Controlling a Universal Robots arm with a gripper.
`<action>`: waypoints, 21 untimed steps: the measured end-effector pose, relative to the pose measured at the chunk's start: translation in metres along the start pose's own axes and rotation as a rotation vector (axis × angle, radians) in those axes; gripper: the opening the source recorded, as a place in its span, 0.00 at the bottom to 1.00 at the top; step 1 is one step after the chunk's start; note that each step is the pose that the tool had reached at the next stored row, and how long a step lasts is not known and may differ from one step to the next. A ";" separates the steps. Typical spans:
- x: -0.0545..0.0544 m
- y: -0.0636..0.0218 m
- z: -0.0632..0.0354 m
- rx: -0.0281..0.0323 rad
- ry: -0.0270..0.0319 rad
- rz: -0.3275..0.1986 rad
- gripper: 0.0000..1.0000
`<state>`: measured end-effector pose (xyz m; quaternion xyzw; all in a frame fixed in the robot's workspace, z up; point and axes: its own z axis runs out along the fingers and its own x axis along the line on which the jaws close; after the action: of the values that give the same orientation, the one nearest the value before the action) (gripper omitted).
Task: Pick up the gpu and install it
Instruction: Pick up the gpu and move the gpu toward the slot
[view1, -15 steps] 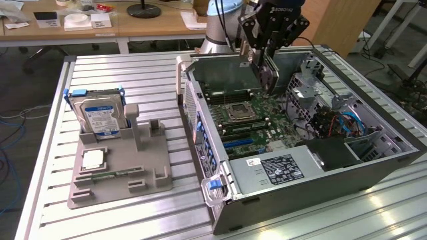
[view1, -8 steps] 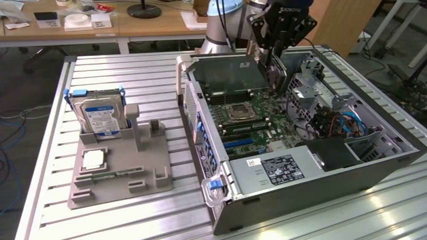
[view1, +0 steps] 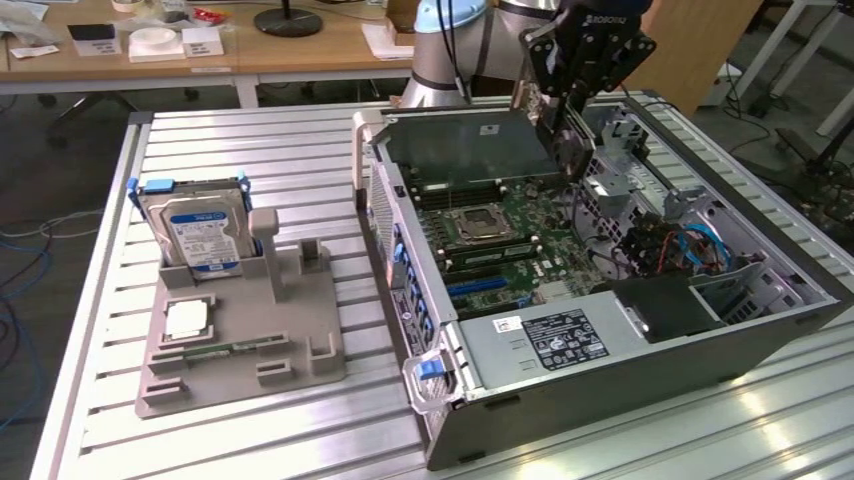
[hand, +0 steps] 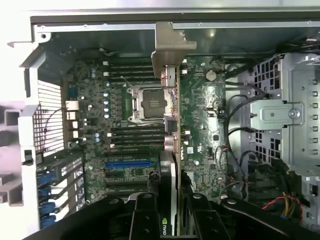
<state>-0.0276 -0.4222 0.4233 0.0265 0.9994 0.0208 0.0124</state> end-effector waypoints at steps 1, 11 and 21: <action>-0.003 0.0002 0.0001 0.0000 0.0000 0.000 0.27; -0.009 0.0007 0.0003 0.0000 0.0000 0.000 0.27; -0.030 0.0018 0.0008 0.0001 0.0000 0.000 0.27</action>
<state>0.0022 -0.4220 0.4233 0.0266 0.9994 0.0208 0.0124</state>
